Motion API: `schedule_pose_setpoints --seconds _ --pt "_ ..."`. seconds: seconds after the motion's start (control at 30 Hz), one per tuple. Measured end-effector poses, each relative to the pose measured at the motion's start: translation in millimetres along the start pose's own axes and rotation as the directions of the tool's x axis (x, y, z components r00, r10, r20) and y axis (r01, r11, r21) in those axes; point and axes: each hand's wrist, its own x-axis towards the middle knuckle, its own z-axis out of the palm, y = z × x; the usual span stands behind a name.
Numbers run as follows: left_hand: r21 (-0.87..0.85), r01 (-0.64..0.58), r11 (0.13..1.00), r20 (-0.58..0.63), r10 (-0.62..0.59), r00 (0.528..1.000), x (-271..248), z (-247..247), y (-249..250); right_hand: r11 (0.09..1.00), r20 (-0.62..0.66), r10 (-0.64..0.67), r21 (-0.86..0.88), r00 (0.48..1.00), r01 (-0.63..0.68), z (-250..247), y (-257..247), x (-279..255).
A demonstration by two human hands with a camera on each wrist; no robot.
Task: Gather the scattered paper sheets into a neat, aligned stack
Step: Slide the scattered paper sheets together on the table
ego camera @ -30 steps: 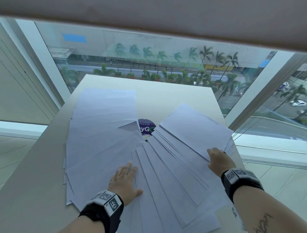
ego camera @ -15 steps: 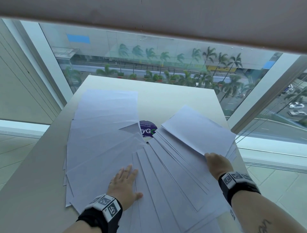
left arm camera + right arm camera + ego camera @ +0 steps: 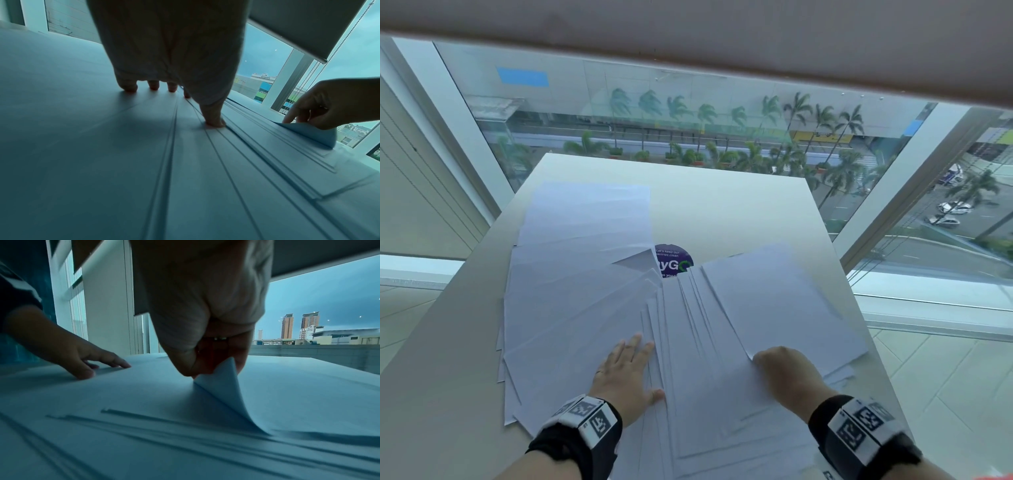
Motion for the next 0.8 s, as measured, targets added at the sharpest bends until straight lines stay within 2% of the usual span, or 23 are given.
schedule_pose_setpoints --seconds 0.1,0.17,0.27,0.4,0.47,0.53,0.63,0.73,0.8 --pt "-0.015 -0.004 1.000 -0.009 0.004 1.000 -0.9 1.0 -0.8 0.979 -0.005 -0.074 0.190 0.997 0.073 0.7 -5.7 -8.3" --pt "-0.034 -0.006 0.999 -0.024 0.006 1.000 -1.9 3.1 -2.0 0.930 -0.033 -0.144 0.336 0.989 0.147 -0.7 -7.9 -13.8" --pt "-0.074 -0.007 0.997 -0.039 0.004 0.999 -4.9 4.8 -3.7 0.856 -0.087 -0.109 0.499 0.990 0.138 -3.8 -1.7 -14.9" --pt "-0.200 0.025 0.979 -0.074 -0.040 0.996 -10.1 3.7 -3.5 0.809 -0.170 0.160 0.587 0.972 -0.031 0.5 36.3 5.3" --pt "-0.237 0.069 0.969 -0.120 -0.100 0.988 -13.6 3.7 -1.2 0.772 -0.144 0.344 0.606 0.928 -0.192 2.8 59.6 15.3" --pt "-0.264 0.125 0.956 -0.143 -0.167 0.976 -18.0 4.2 0.2 0.703 -0.050 0.496 0.609 0.867 -0.367 7.3 80.5 19.8" --pt "-0.271 0.183 0.945 -0.147 -0.229 0.962 -22.2 3.4 -3.5 0.645 0.089 0.584 0.553 0.807 -0.528 15.1 97.1 15.8" --pt "-0.296 0.233 0.926 -0.138 -0.283 0.949 -23.8 0.8 -10.5 0.584 0.140 0.636 0.556 0.759 -0.592 21.1 102.3 12.6" --pt "-0.292 0.230 0.928 -0.118 -0.273 0.955 -24.1 0.7 -14.8 0.541 0.164 0.645 0.592 0.747 -0.597 22.1 102.0 13.4"
